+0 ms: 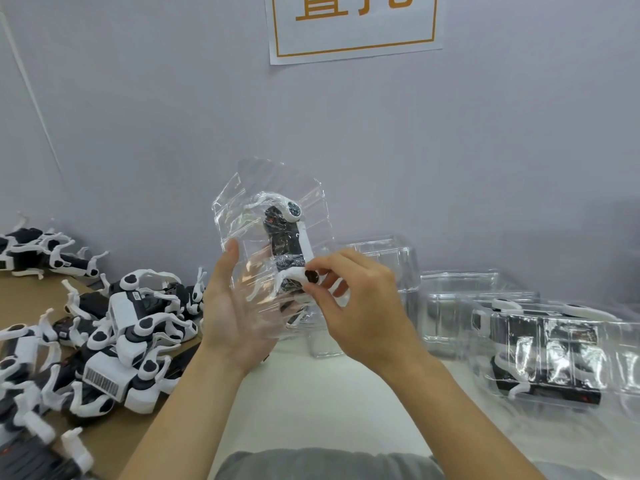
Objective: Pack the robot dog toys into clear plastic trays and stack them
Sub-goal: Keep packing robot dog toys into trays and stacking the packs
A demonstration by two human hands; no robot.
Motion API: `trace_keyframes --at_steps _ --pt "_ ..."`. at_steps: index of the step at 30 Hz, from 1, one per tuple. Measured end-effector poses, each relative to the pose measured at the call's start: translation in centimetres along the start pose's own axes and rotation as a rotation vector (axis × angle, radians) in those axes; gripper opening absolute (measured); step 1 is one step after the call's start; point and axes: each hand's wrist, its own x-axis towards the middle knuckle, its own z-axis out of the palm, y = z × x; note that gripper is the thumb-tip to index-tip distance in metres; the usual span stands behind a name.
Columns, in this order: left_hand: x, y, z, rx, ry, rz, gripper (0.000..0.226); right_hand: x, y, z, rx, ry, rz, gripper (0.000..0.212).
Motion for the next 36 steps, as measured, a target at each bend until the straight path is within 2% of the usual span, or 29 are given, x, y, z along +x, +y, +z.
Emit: trace_keyframes --at_steps 12,18,24,26,29,30,32,36 --pt "0.0 0.4 -0.1 0.003 -0.026 -0.012 0.065 0.0 -0.4 0.1 0.005 -0.004 -0.021 0.014" --pt "0.0 0.2 0.0 0.060 -0.055 0.013 0.054 0.3 0.2 -0.7 0.085 -0.066 0.076 0.013" --pt "0.0 -0.1 0.1 0.162 -0.043 -0.020 0.065 1.0 1.3 -2.9 0.144 -0.214 0.169 0.007" --pt "0.0 -0.2 0.3 0.187 -0.036 -0.030 0.067 1.2 1.5 -3.2 0.146 -0.132 0.184 0.011" --pt "-0.2 -0.3 0.7 0.236 -0.030 -0.040 0.071 1.4 1.3 -3.2 0.185 0.090 0.220 0.004" --pt "-0.3 -0.4 0.8 0.261 -0.032 -0.044 0.072 1.5 1.2 -3.0 0.193 0.135 0.228 0.012" --pt "-0.5 -0.5 0.9 0.319 -0.028 -0.049 0.075 1.5 1.1 -2.7 0.179 0.168 0.222 0.020" --pt "-0.7 -0.6 1.0 0.370 -0.012 -0.046 0.080 1.5 0.9 -2.2 0.123 0.187 0.191 0.019"
